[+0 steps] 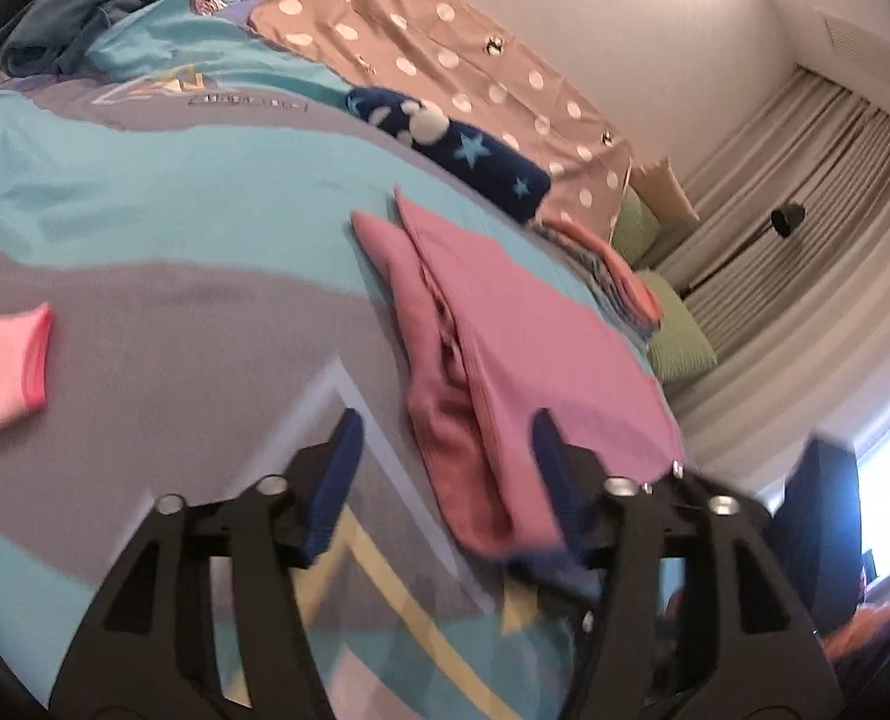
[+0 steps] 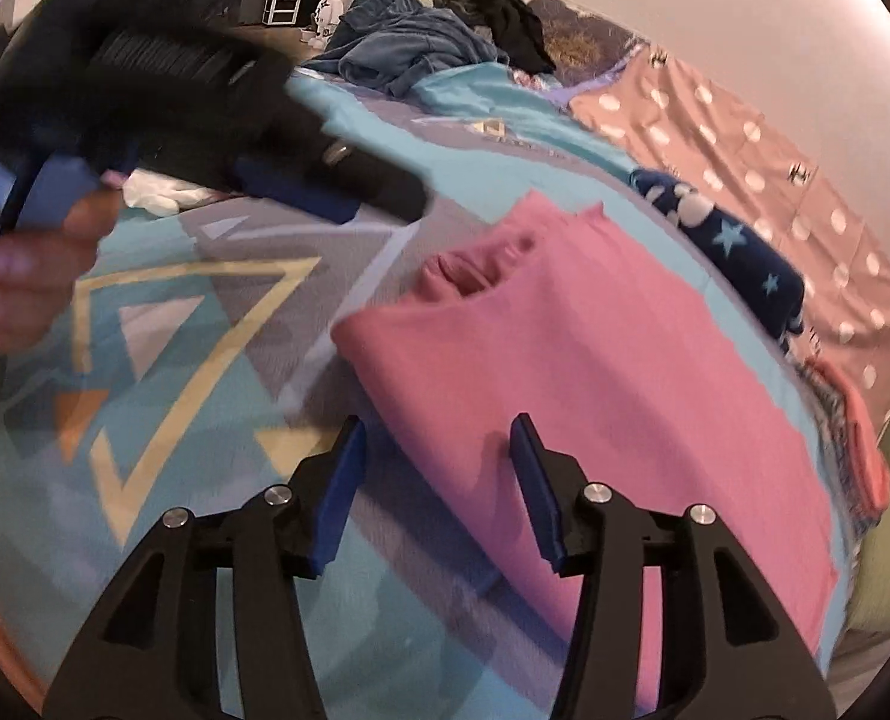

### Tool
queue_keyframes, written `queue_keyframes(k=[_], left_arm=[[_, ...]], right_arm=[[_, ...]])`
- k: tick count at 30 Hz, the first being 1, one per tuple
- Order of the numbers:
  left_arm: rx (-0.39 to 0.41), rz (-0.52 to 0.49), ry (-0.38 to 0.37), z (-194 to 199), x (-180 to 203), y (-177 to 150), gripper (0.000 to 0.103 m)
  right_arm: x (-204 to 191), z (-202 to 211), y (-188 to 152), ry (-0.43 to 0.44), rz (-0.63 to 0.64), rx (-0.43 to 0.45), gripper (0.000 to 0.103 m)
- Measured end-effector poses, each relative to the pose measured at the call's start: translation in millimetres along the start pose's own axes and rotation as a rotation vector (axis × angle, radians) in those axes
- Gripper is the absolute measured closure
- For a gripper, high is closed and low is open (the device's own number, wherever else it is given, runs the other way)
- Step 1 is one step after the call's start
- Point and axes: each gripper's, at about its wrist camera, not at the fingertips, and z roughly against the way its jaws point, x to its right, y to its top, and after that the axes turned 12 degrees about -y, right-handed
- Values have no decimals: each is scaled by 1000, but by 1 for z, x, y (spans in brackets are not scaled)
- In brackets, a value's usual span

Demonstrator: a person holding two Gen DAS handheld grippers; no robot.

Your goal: Fold small clothes

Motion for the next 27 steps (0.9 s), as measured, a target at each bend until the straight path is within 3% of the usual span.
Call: queue_keyframes(k=[3, 7, 9, 11, 12, 13, 14, 15, 17, 19, 21, 27], left_arm=[[-37, 11, -33, -20, -10, 25, 30], [-127, 81, -55, -66, -33, 61, 29], [-162, 119, -37, -89, -47, 75, 29], [-158, 130, -51, -100, -52, 87, 31], [-159, 138, -51, -104, -53, 91, 35], [-151, 148, -41, -110, -55, 96, 42], [-153, 152, -28, -113, -56, 97, 77], [-165, 162, 13, -120, -59, 99, 97], [-133, 187, 21, -122, -60, 96, 98], [-98, 127, 45, -113, -51, 91, 98], [-83, 147, 50, -112, -56, 87, 98], [-71, 185, -4, -112, -70, 85, 95]], right_arm=[[-3, -8, 8, -27, -21, 10, 52], [-9, -14, 18, -70, -25, 15, 52], [-10, -17, 22, -76, -26, 13, 56], [-8, -21, 24, -60, -41, 3, 69], [-6, -23, 26, -51, -57, -2, 72], [-5, -26, 28, -46, -72, -7, 82], [-2, -31, 30, -41, -86, -13, 93], [-1, -34, 32, -33, -94, -15, 97], [1, -32, 32, -8, -111, -2, 99], [1, -21, 28, 54, -159, 6, 98], [-9, -23, 21, 41, -124, 0, 98], [4, -24, 21, 101, -172, -4, 96]])
